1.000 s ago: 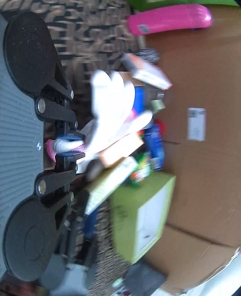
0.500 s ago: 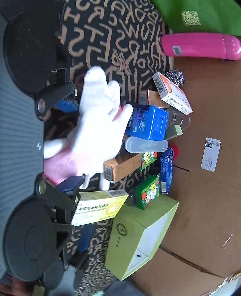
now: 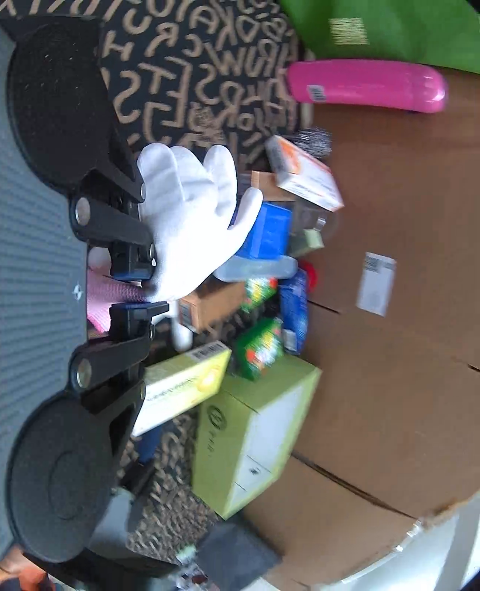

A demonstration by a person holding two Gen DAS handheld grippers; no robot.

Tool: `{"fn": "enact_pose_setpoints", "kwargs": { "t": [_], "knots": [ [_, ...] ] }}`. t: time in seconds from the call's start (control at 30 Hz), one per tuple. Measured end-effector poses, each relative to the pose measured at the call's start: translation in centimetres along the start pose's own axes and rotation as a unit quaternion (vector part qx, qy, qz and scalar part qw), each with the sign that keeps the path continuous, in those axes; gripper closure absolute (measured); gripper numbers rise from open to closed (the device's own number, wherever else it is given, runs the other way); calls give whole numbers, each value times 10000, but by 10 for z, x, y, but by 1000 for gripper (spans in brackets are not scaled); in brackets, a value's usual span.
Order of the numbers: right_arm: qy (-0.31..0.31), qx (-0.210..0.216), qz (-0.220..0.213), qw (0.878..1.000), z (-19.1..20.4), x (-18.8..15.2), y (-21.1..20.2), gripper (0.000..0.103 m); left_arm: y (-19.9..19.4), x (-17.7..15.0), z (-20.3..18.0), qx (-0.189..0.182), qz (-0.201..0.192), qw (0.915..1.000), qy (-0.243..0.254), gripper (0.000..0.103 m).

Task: Organize objects
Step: 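Grasp the yellow-white medicine box with the right tool while the left tool grasps the white glove, then carry both items into the green shoebox and open both tools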

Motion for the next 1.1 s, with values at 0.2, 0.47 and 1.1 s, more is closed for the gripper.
{"fn": "enact_pose_setpoints", "kwargs": {
  "t": [0.2,0.47,1.1],
  "knots": [
    [-118,14,-681,9976,1,32,-45,27,-36,49,-40,-302,-716,9960,430,94],
    [53,-732,-1242,9895,-57,80,-75,27,-10,103,-133,-1073,-919,9850,993,94],
    [491,-1573,-284,9859,-209,125,23,35,181,125,-217,-1139,-55,9870,1131,82]
  ]
}}
Point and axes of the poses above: each gripper's, at about its wrist camera, not at the fingertips, and y roughly the way its jaws point, z to its left, x to its top, the point moved 8 cm from there along y, roughly the way its jaws point, and after that the axes turned 5 degrees about x, right-handed, at the moved point
